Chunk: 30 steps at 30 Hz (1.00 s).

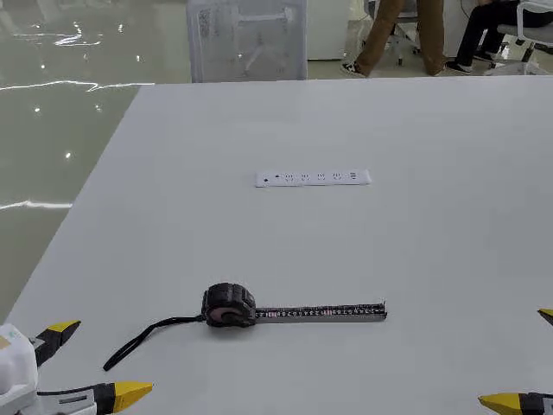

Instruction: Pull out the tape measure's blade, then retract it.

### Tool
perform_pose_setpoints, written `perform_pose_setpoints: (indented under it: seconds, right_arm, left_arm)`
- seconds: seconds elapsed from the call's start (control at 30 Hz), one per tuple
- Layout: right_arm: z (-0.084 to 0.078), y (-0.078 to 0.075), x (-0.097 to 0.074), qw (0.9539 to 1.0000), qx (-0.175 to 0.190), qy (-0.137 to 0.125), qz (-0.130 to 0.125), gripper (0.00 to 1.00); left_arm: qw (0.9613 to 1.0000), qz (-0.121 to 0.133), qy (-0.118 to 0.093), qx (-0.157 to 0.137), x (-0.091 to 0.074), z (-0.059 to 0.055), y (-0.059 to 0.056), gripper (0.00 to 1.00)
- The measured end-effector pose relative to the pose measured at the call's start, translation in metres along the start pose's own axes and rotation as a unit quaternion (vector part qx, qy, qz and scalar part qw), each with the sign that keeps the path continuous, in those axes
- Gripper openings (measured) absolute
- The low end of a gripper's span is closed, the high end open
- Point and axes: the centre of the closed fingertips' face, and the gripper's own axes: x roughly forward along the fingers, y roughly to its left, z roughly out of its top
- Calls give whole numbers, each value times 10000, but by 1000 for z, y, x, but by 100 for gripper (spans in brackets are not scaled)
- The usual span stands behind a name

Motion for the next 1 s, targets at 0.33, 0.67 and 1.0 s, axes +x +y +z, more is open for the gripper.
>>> perform_pose_setpoints:
  seconds: [0.33,0.67,1.0]
  right_arm:
    - [-2,1,-4,10000,-82,-2,30,100]
    - [0,4,5,9994,-271,37,225,100]
    - [7,0,14,9978,-511,140,387,100]
  left_arm:
    - [10000,36,7,31,6,3,-3,100]
    - [9997,184,-25,-138,8,-2,-11,100]
    - [9992,361,-99,-145,28,20,-18,100]
